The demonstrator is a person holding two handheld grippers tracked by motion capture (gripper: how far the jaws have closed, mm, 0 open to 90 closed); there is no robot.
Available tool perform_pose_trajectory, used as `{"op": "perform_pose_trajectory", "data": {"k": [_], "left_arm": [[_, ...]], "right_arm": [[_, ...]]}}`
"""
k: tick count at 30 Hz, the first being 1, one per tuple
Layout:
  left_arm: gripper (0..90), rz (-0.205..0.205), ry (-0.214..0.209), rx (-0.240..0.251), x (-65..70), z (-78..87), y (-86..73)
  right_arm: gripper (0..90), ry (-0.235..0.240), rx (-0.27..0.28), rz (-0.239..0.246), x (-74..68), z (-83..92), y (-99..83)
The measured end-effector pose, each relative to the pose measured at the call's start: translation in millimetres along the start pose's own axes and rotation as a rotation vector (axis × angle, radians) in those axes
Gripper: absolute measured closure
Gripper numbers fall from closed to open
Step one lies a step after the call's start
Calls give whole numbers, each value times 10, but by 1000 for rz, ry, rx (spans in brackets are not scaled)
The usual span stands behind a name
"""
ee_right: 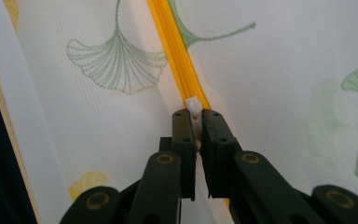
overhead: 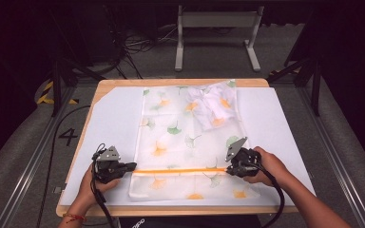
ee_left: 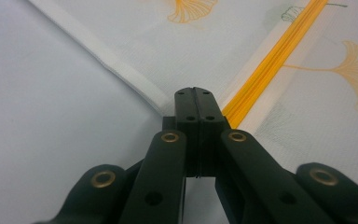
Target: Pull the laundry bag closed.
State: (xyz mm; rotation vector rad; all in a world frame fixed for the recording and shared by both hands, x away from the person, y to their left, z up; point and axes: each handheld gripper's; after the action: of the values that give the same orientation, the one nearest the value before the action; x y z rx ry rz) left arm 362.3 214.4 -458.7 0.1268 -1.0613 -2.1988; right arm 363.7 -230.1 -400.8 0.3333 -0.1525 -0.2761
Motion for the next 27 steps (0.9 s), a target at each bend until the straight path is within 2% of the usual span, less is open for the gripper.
{"op": "perform_pose_trajectory", "data": {"k": [19,27], "left_arm": [[900,1,-2,-4,-2,2,2],[900,-1,-2,-3,-3,1,3]], "right_arm": [[838,-24,-10,-67,72,127,-345],[838,-26,-22,-87,94,133,-429]]}}
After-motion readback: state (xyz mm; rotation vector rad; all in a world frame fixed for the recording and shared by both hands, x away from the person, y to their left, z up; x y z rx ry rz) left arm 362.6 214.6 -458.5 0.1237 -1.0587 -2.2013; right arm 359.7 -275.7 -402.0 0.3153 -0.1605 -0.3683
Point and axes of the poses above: each handheld gripper's, and its own axes: z roughly backward along the jaws, y roughly out of its top, x roughly to its right, and after that the axes turned 4 degrees about z, right-handed
